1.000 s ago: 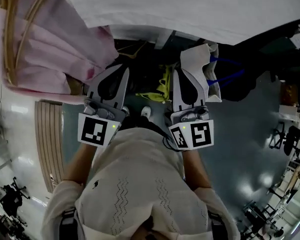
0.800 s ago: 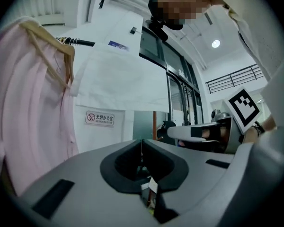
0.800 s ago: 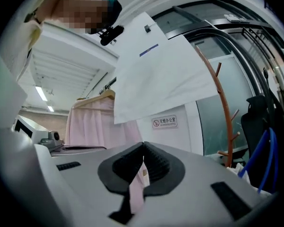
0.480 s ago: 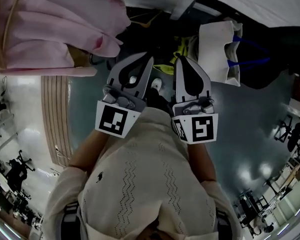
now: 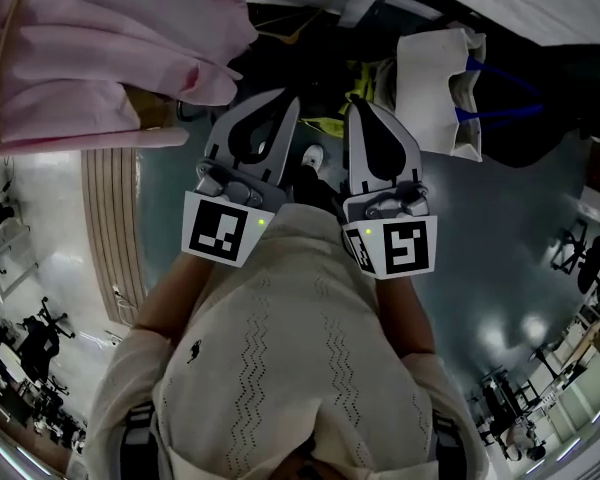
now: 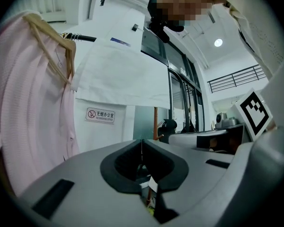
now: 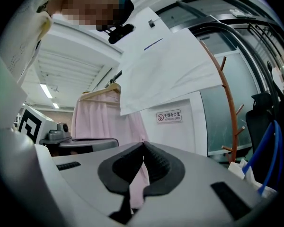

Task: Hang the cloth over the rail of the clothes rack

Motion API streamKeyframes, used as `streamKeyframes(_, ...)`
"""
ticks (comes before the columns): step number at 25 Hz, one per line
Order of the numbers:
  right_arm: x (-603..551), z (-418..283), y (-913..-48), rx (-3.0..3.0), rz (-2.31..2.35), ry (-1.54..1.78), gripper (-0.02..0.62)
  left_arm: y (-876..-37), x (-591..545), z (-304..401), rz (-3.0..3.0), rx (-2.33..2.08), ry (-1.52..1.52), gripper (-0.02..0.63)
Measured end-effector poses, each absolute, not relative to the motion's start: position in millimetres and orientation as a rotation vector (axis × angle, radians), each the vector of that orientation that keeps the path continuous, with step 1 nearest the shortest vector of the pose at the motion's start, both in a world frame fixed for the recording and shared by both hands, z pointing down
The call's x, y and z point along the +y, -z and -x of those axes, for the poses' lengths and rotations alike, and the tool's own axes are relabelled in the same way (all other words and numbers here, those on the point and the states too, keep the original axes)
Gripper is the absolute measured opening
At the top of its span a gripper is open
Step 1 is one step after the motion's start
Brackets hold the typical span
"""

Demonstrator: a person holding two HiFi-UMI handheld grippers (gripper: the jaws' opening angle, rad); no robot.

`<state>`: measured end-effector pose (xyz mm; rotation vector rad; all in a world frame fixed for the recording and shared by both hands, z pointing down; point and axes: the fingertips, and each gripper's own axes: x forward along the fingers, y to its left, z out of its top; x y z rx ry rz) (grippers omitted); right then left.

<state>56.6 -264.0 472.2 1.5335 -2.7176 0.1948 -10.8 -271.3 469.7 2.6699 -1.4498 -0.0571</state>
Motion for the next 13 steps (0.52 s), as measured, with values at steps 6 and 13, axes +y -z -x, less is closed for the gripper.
streamKeyframes(6,-267,-66,-465,-2.734,-1.455,-0.081,0.018,-468,-266,2,-2.705,-1.429,0.038,0.015)
streamKeyframes(13,-268,-72,-456,-2.789,-1.364,-0.103,0.018,-456,-270,-2,-2.734,-1.453,0.08,0.015)
